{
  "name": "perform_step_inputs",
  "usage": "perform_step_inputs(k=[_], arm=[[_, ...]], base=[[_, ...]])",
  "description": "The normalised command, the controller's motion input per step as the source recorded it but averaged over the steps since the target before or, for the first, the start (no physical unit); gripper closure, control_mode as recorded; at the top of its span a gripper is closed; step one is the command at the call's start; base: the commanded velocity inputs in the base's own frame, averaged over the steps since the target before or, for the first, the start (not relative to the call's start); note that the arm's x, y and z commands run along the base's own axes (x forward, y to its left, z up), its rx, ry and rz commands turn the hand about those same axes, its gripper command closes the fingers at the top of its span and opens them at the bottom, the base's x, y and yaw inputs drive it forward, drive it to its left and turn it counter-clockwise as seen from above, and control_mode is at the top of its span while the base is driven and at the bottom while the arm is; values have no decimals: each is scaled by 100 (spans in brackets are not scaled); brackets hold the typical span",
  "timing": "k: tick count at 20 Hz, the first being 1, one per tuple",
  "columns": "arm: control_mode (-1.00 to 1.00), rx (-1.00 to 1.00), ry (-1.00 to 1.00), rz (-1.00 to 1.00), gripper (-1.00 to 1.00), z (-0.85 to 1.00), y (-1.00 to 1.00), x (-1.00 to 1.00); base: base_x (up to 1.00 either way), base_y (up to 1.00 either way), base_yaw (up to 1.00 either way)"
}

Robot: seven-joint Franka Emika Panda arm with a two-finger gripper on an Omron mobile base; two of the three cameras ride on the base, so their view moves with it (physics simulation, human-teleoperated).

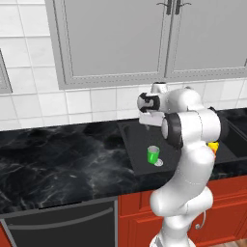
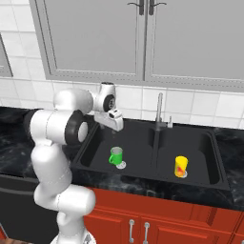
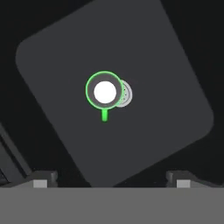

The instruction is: Move any existing items from the left basin to the right basin for drying. Then move the mug from the counter to the left basin of the sink for washing.

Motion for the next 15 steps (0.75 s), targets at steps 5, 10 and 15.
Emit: perform_step_inputs(k=[5, 10, 15], arm=[[-100, -7, -11, 21, -100, 66, 15, -46], [-100, -16, -1, 31, -100, 44, 28, -50], [-100, -14, -3, 33, -100, 28, 35, -47]], base=[[0, 0, 0], [0, 0, 0], [0, 0, 0]])
